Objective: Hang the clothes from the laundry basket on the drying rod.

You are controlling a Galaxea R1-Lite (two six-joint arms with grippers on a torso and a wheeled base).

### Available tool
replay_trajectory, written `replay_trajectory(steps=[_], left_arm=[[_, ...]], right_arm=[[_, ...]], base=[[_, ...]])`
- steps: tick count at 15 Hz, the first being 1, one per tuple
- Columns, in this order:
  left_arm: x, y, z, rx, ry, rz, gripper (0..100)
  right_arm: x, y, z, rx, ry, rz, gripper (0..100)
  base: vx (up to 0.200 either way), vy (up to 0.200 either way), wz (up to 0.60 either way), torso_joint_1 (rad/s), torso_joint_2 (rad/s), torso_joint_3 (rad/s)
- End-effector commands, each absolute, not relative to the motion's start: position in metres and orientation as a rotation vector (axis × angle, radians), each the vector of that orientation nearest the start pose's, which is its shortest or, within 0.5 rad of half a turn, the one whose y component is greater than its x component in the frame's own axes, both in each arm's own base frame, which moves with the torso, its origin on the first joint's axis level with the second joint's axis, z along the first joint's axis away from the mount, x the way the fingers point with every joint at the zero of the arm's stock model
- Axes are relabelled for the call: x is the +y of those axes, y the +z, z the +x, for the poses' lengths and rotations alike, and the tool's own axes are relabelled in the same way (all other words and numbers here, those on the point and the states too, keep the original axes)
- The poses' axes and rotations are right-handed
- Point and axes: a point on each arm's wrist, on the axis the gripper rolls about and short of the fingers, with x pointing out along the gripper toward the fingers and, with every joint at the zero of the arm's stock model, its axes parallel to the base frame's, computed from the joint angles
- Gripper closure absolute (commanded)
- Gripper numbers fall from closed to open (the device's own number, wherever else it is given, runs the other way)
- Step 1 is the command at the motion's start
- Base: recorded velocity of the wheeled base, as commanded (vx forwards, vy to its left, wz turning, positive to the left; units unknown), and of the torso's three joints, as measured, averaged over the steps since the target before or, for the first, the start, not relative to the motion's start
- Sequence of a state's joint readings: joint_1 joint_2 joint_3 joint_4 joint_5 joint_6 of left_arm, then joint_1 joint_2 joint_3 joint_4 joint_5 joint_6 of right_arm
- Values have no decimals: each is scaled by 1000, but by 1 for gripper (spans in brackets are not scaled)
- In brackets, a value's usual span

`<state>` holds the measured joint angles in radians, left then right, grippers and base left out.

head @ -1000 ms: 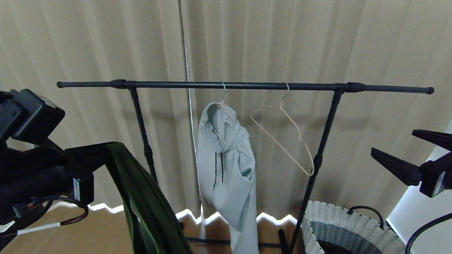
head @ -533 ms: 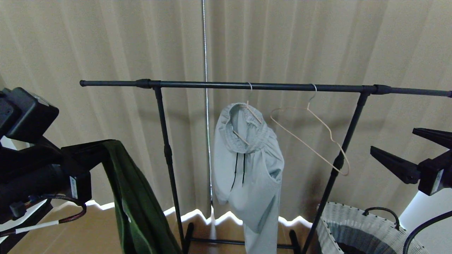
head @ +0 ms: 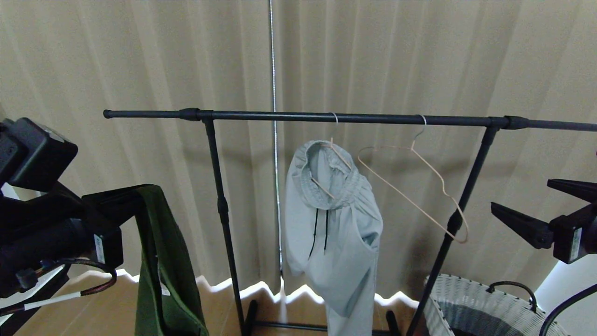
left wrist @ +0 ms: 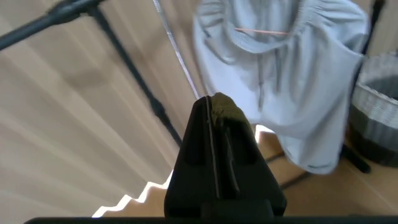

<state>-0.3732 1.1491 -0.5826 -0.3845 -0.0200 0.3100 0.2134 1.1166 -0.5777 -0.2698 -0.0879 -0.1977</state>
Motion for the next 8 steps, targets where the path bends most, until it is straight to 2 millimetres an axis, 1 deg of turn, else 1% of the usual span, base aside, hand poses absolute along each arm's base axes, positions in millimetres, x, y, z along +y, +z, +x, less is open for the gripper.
replay_trajectory(steps=[1,3,6,8], left_arm=[[-61,222,156,134,-419,340,100],[-59,220,158,144,-405,341,100],[-57,210,157,177,-400,363,100],[-57,207,155,170,-423,370,100]], right_arm=[[31,218,154,277,146,-241,0],[31,216,154,304,139,-246,0],[31,215,155,351,143,-252,0],[34,215,165,406,152,-259,0]], base=[[200,0,0,2,-2,7],[200,0,0,15,0,0],[0,0,0,0,0,0],[0,0,0,0,0,0]])
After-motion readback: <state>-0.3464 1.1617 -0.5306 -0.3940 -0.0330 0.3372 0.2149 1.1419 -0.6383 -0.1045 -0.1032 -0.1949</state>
